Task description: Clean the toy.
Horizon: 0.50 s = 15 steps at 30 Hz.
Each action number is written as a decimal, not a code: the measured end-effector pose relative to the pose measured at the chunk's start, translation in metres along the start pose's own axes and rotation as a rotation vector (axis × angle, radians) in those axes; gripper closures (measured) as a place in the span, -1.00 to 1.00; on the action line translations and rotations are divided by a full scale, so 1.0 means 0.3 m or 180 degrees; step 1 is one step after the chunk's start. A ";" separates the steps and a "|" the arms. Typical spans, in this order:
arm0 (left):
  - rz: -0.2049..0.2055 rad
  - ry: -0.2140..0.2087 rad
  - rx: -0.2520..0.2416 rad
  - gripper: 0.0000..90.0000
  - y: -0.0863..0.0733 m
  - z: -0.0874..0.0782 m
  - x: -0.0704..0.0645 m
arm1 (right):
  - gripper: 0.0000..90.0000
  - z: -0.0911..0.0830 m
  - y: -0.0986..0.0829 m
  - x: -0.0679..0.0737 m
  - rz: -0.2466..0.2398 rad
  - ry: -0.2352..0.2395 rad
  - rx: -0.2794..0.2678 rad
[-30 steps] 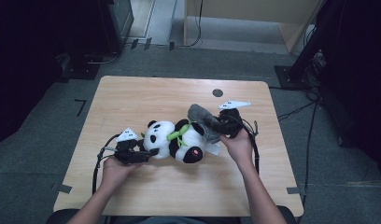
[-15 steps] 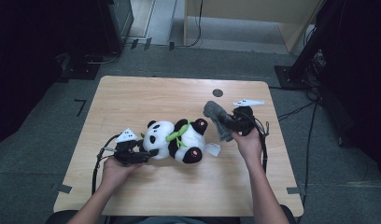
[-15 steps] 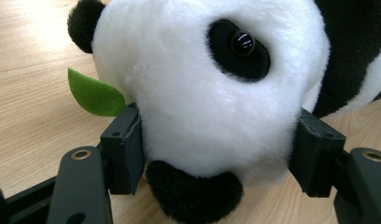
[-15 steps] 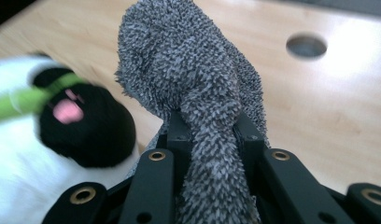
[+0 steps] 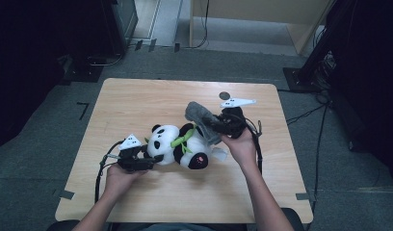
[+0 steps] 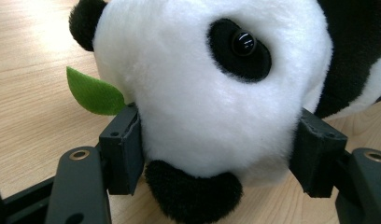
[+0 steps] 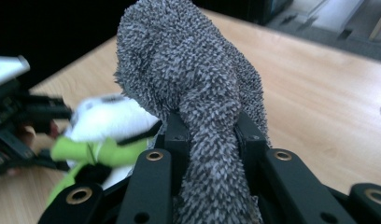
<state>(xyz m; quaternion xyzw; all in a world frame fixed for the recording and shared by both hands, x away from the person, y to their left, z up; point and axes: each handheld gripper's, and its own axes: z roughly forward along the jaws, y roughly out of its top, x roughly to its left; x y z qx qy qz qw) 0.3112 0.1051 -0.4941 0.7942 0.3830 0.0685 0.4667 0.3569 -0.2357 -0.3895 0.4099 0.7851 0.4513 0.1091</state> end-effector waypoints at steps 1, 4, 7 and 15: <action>-0.0003 -0.0002 0.0008 -0.33 0.001 -0.001 0.000 | 0.61 0.013 -0.008 -0.001 -0.0010 -0.0027 0.0060; -0.0034 0.0007 -0.0002 -0.32 0.002 0.001 0.000 | 0.62 0.028 -0.030 -0.021 0.0000 -0.0075 0.0072; -0.0053 0.0019 -0.0008 -0.31 0.004 0.002 -0.002 | 0.62 0.028 -0.045 -0.058 0.0117 -0.0083 0.0070; -0.0069 0.0015 -0.0002 -0.31 0.004 0.001 -0.002 | 0.64 0.013 -0.074 -0.122 0.0321 -0.0150 0.0086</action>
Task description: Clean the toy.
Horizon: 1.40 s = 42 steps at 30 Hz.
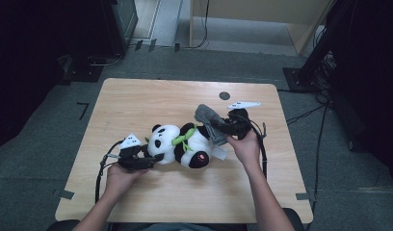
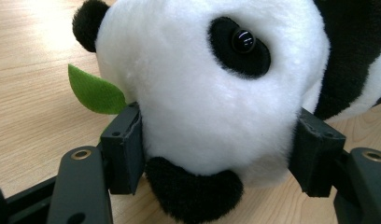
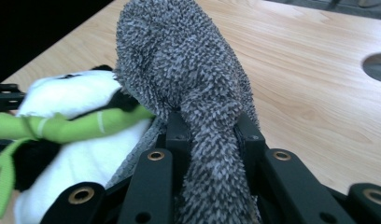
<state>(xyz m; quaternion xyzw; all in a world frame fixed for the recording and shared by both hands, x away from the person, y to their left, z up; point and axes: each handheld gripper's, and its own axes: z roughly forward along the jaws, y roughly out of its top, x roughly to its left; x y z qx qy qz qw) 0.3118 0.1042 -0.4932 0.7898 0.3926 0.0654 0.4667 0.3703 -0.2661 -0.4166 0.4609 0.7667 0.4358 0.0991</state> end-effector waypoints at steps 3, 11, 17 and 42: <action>0.0010 -0.0010 0.0009 -0.31 -0.001 -0.001 0.002 | 0.64 -0.004 -0.008 -0.027 0.0002 -0.0195 0.0134; 0.0052 -0.0018 -0.0058 -0.31 -0.007 -0.002 0.000 | 0.65 -0.092 0.063 0.018 -0.0064 -0.0204 -0.0093; 0.0060 -0.0023 -0.0072 -0.31 -0.008 -0.002 -0.001 | 0.64 -0.078 0.147 0.194 -0.0379 0.0207 -0.0150; -0.0053 0.0017 0.0007 -0.24 0.000 -0.002 -0.003 | 0.65 0.204 0.096 0.260 -0.0583 0.0324 0.0510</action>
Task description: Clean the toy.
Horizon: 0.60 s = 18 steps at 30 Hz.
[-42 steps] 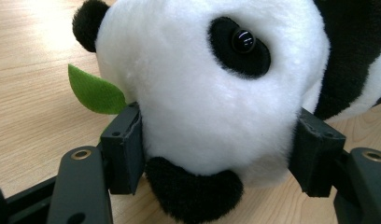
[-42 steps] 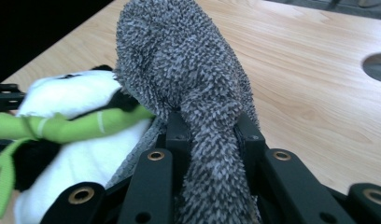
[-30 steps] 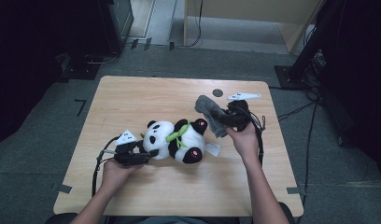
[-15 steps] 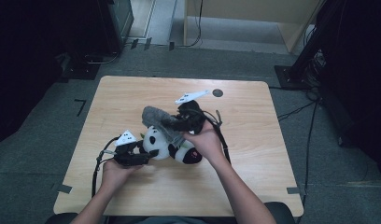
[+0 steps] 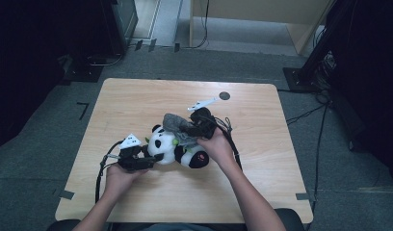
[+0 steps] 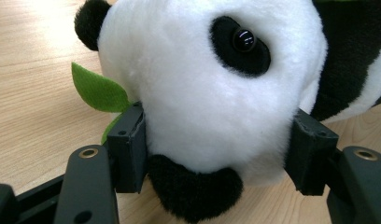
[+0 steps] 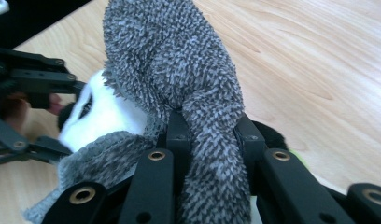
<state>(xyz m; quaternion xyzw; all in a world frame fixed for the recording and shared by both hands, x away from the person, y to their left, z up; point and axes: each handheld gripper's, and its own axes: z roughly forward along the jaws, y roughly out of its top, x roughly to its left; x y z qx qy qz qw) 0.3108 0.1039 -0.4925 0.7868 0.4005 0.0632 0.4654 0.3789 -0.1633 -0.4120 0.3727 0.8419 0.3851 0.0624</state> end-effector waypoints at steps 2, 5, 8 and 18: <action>-0.0022 -0.0003 -0.0010 -0.23 0.000 0.000 0.001 | 0.65 0.001 0.005 -0.007 0.0000 -0.0046 0.0019; -0.0027 -0.0009 -0.0016 -0.23 0.000 -0.001 0.002 | 0.65 0.000 0.010 -0.017 -0.0018 -0.0120 0.0012; -0.0018 -0.0009 -0.0034 -0.23 -0.001 -0.001 0.003 | 0.65 -0.003 0.008 -0.036 0.0034 -0.0146 -0.0016; 0.0002 -0.0009 -0.0028 -0.23 -0.005 -0.002 0.002 | 0.66 -0.056 0.007 -0.113 0.0148 -0.0598 -0.0037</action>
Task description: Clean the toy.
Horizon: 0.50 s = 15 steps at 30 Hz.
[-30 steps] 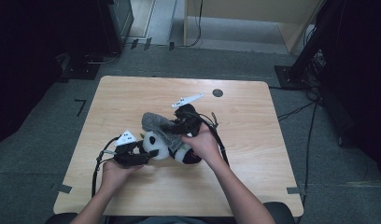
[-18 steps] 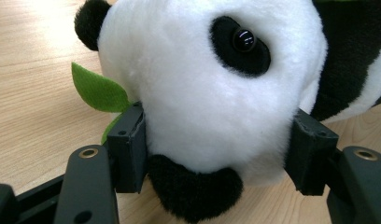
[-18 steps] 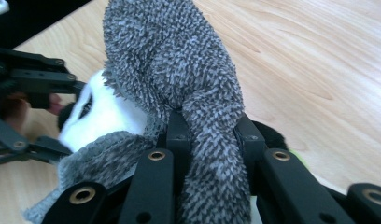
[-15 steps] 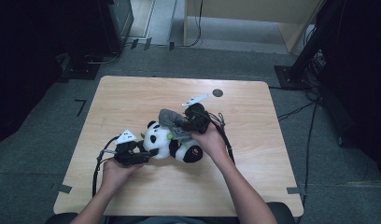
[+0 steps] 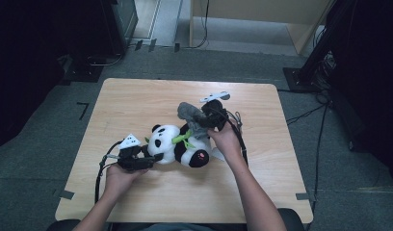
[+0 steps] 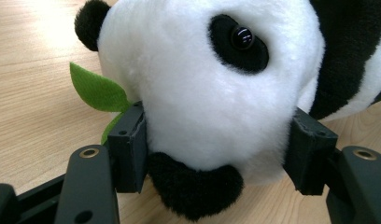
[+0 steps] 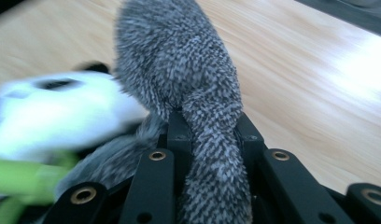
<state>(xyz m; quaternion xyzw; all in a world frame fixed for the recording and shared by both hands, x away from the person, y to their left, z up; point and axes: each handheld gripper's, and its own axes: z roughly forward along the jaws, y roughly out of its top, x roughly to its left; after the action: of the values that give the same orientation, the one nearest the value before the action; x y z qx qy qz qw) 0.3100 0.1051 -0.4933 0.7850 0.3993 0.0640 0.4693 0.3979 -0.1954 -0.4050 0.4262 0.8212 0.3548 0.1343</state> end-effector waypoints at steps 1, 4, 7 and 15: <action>0.0005 0.0004 0.0000 -0.23 0.000 0.000 -0.002 | 0.66 -0.007 0.001 -0.015 0.0052 -0.0012 0.0025; 0.0029 0.0012 0.0015 -0.23 -0.002 0.000 -0.002 | 0.66 -0.047 0.008 -0.031 0.0206 0.0149 -0.0102; 0.0037 0.0018 0.0018 -0.23 -0.002 0.000 -0.002 | 0.67 -0.094 0.029 0.005 0.0144 0.0271 -0.0314; 0.0022 0.0022 0.0014 -0.23 -0.002 0.000 -0.003 | 0.66 -0.108 0.047 0.167 -0.0073 0.0825 -0.0416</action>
<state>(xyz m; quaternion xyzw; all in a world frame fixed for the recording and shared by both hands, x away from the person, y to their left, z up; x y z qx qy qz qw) 0.3091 0.1045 -0.4935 0.7871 0.3984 0.0674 0.4661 0.3595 -0.1653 -0.3679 0.3578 0.8116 0.4580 0.0586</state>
